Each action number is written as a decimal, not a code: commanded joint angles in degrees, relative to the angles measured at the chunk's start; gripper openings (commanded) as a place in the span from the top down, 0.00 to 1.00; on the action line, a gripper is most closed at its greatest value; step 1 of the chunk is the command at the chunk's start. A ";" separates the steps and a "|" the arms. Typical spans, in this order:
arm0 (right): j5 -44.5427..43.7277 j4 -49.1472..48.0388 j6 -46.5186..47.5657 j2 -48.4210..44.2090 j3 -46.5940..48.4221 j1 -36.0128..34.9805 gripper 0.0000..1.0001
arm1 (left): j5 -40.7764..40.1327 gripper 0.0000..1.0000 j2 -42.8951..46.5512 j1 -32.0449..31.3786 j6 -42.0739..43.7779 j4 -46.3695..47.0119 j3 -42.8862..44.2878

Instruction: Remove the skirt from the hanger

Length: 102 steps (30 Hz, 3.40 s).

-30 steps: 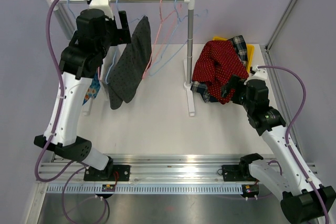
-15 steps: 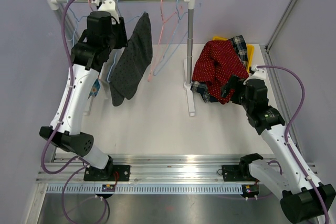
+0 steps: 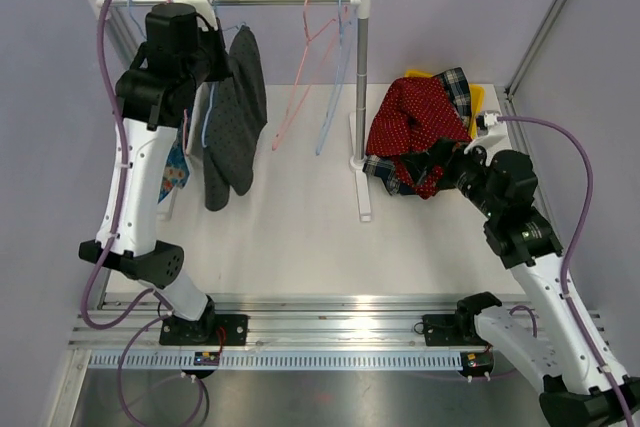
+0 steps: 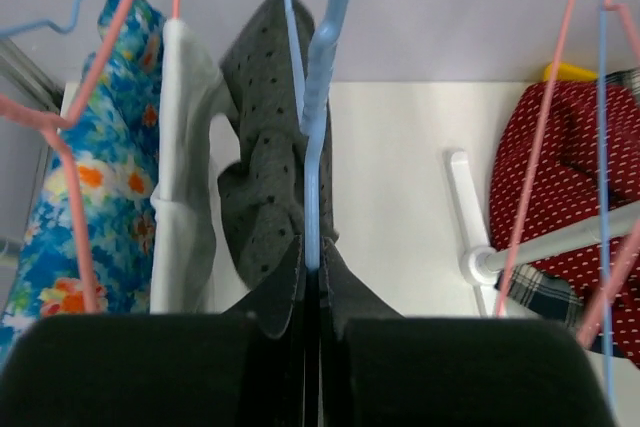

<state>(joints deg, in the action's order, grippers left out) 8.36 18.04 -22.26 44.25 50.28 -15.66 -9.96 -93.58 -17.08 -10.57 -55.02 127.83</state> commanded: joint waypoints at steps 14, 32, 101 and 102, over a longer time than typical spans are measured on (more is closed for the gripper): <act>-21.19 0.85 19.45 36.15 45.85 -49.89 0.00 | 3.36 1.00 9.03 -2.87 -4.20 0.97 4.88; -22.25 -5.03 18.04 54.09 53.95 -54.56 0.00 | 6.17 1.00 14.39 -3.57 -8.59 3.61 0.67; -39.91 -15.93 26.65 55.05 46.92 -64.06 0.10 | 7.49 1.00 19.14 -3.57 -7.19 4.05 0.93; -40.09 -16.37 27.00 55.85 48.40 -64.14 0.15 | 7.67 1.00 19.14 -3.57 -7.36 4.14 1.02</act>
<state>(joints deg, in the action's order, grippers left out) -29.58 5.65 3.07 97.67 94.28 -79.88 -3.60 -76.53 -20.43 -17.21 -57.80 127.35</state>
